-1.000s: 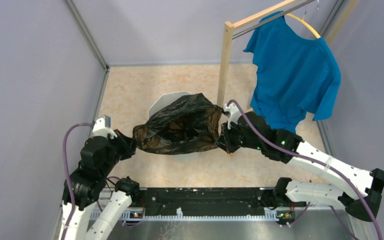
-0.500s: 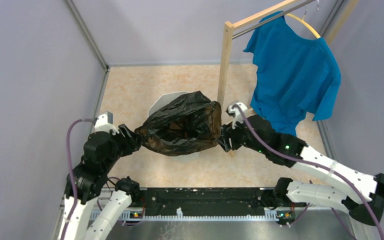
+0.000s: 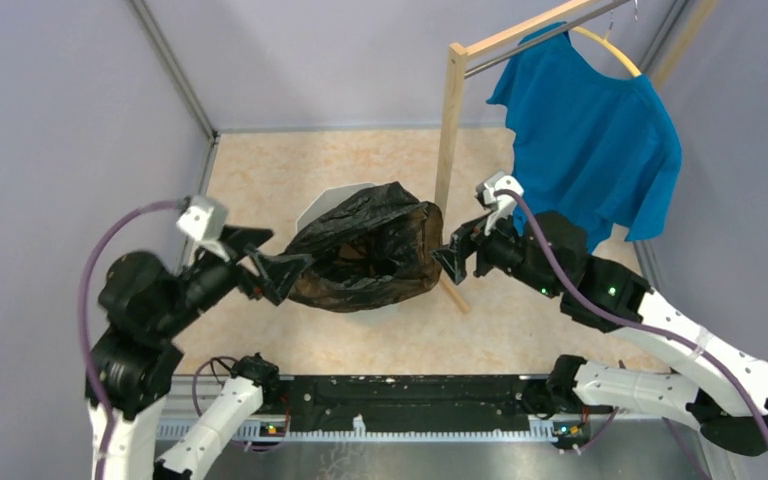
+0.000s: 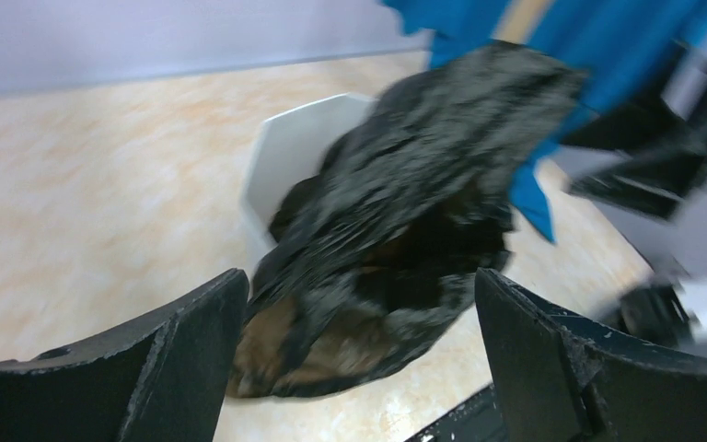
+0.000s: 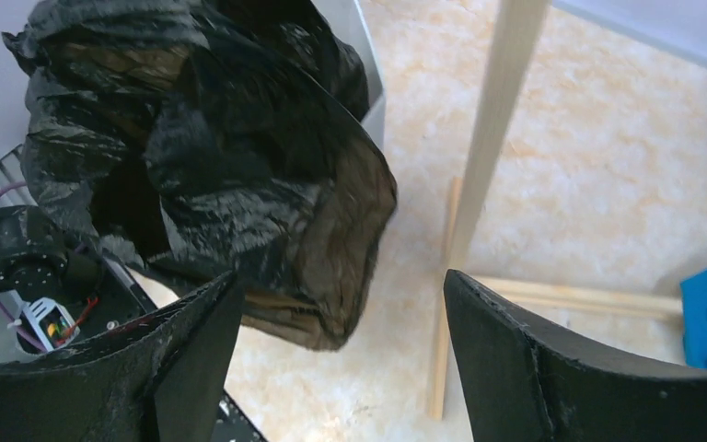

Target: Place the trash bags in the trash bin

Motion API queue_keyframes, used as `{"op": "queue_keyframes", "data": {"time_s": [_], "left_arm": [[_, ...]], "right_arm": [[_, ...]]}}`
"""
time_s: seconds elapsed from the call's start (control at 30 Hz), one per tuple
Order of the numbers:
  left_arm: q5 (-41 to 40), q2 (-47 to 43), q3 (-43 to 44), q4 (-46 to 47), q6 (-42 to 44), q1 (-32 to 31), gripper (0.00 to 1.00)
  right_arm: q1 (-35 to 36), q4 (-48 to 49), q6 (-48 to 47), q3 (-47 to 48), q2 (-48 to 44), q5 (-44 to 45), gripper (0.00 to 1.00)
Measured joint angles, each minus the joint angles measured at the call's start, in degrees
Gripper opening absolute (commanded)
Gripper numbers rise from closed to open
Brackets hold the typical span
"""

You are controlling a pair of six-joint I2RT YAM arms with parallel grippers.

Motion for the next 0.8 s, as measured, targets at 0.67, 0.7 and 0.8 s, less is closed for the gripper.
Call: {"op": "queue_keyframes", "data": {"time_s": [0.67,0.7,0.8], "left_arm": [[31.3,26.3,-1.6,18.0,20.1,-5.5,0.71],[30.5,26.8,-1.6,18.1,20.3,-5.7,0.65],[26.1,28.0,-1.6,18.1,21.1,-6.4,0.5]], "right_arm": [[-14.5,18.3,1.6,-7.3,5.5,-27.3,0.59],[-14.6,18.6,1.8,-7.3,5.6,-27.6,0.57],[-14.8,20.4,2.3,-7.6,5.9,-28.8,0.49]]}}
